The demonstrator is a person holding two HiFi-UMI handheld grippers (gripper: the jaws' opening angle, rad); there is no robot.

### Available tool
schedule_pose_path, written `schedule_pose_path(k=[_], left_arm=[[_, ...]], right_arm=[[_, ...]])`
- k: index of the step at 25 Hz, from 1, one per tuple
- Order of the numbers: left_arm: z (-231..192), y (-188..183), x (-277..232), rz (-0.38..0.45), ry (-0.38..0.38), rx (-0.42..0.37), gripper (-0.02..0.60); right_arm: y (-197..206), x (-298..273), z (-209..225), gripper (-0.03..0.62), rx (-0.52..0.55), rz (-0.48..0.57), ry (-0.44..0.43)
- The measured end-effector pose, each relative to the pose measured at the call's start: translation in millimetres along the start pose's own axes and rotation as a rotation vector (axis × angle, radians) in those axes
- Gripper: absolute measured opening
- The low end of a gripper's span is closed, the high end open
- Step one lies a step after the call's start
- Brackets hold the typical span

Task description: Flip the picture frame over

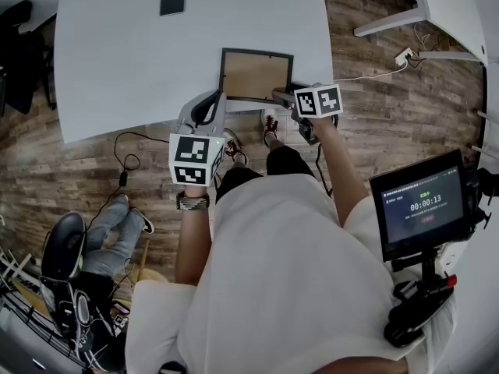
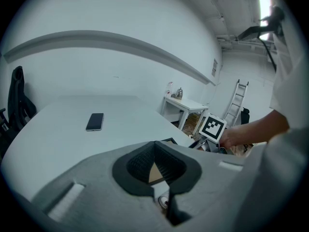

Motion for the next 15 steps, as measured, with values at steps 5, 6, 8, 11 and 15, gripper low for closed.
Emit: schedule_pose_path(k=[5, 6, 8, 11, 15], left_arm=[[-0.8, 1.6, 0.7, -0.004, -0.006, -0.001, 0.005], [-0.8, 1.6, 0.5, -0.004, -0.006, 0.000, 0.005], [-0.5, 1.9, 0.0, -0.003, -0.004, 0.000, 0.005], [0.0, 2.2, -0.5, -0.004, -0.002, 0.000, 0.005], [-1.8, 0.9, -2.3, -0.003, -0.002, -0.005, 0.005]], right_arm=[[-6.1, 4.6, 8.4, 0.285, 0.085, 0.037, 0.089], [-8.1, 5.7, 9.8, 0.287, 0.087, 0.044, 0.094], [-11.8, 7.6, 11.9, 0.288, 0.075, 0.056, 0.089], [-17.5, 10.9, 13.8, 0.288, 0.051, 0.080, 0.082], [-27.2, 19.7, 16.8, 0.279, 0.040, 0.121, 0.115]])
Point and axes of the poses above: the fingertips, and each gripper's own axes: x backward along the fingers, z to its right, y out of its underside, the point moved 2 cm from there along x, backward along the fingers
